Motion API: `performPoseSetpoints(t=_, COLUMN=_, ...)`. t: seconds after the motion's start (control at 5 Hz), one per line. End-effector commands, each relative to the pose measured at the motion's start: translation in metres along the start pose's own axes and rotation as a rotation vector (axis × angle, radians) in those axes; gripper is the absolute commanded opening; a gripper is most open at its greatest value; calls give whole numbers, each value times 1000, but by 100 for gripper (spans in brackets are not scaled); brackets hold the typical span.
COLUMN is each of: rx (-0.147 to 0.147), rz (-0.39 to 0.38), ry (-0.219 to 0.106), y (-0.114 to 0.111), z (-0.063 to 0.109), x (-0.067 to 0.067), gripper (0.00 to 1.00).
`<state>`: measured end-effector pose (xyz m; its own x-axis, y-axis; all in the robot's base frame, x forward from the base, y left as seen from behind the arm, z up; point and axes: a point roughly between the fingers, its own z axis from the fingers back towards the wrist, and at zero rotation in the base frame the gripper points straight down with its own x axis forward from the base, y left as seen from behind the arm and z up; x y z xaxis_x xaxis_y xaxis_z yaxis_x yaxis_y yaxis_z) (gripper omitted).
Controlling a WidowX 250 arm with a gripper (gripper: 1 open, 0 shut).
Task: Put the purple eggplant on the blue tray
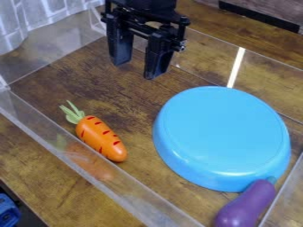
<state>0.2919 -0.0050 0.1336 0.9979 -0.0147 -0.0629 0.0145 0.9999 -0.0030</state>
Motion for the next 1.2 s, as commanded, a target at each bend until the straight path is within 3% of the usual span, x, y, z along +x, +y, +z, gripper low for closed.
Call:
performPoseSetpoints(t=0.0, rx=7, rz=-32, ry=11, y=-9, z=-6, x=-2, gripper=100)
performPoseSetpoints(t=0.6, rx=25, rz=-171, ry=39, y=-49, z=-20, x=-17, gripper=100)
performPoseSetpoints(t=1.0, rx=38, rz=-394, ry=37, y=-101, z=-35, x=-31, gripper=100)
